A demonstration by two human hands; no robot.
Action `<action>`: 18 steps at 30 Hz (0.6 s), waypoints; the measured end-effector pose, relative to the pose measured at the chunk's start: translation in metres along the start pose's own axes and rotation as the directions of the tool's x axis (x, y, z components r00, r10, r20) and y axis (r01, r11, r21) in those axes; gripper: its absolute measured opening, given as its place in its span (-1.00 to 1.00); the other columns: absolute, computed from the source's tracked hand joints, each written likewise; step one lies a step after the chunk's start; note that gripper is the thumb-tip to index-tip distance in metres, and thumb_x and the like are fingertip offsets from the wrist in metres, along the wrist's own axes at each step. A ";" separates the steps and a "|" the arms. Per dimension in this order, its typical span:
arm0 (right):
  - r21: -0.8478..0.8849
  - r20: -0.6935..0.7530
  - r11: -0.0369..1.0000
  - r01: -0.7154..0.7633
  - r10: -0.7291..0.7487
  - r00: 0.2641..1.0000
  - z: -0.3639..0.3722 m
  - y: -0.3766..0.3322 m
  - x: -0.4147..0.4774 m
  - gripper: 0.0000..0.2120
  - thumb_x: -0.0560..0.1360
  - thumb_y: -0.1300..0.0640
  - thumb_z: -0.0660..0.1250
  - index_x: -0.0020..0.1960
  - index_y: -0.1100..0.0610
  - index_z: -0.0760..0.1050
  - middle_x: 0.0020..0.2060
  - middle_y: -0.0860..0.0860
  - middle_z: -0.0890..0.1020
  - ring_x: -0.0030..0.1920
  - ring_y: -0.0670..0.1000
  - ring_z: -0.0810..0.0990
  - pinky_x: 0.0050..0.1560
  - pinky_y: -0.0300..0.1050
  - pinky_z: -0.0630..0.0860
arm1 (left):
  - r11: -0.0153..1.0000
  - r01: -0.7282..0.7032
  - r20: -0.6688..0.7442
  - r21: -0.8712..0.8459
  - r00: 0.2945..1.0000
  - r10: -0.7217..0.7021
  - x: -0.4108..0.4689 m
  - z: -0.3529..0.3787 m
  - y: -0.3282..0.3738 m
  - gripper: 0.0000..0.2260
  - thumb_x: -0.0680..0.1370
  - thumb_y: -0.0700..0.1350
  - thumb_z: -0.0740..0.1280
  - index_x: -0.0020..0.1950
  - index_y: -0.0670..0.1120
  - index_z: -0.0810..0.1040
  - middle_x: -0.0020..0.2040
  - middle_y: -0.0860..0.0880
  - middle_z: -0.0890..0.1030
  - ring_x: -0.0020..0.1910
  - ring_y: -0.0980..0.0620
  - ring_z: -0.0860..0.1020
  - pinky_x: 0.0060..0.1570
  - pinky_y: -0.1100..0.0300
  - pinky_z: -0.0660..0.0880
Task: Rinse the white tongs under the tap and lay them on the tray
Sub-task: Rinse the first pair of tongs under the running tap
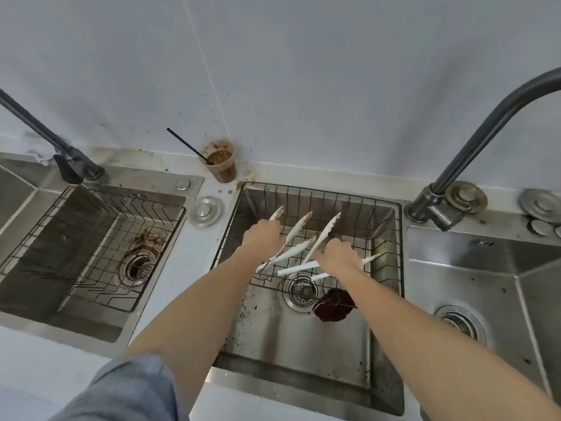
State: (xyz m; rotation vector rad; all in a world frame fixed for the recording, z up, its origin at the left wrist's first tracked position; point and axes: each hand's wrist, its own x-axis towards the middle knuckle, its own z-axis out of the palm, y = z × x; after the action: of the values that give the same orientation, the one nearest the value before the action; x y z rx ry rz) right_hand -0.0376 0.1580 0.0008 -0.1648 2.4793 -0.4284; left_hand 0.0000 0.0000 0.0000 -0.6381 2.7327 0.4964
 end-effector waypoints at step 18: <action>0.584 0.173 0.720 -0.375 0.342 0.924 0.027 -0.009 0.011 -0.84 0.46 0.14 0.39 -0.16 0.17 0.43 -0.27 0.11 0.62 -0.32 0.08 0.63 -0.19 -0.03 0.65 | 0.995 -0.001 0.133 -0.102 0.991 0.015 0.019 0.028 -0.003 -0.77 0.60 -0.17 0.16 0.01 -0.24 0.57 -0.02 -0.22 0.62 -0.03 -0.18 0.58 -0.18 0.10 0.42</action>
State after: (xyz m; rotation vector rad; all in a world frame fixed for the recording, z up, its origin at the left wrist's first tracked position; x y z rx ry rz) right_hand -0.0310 0.1396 -0.0226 0.5592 2.1154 -1.0040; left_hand -0.0097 0.0015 -0.0327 -0.5963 2.5987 0.6598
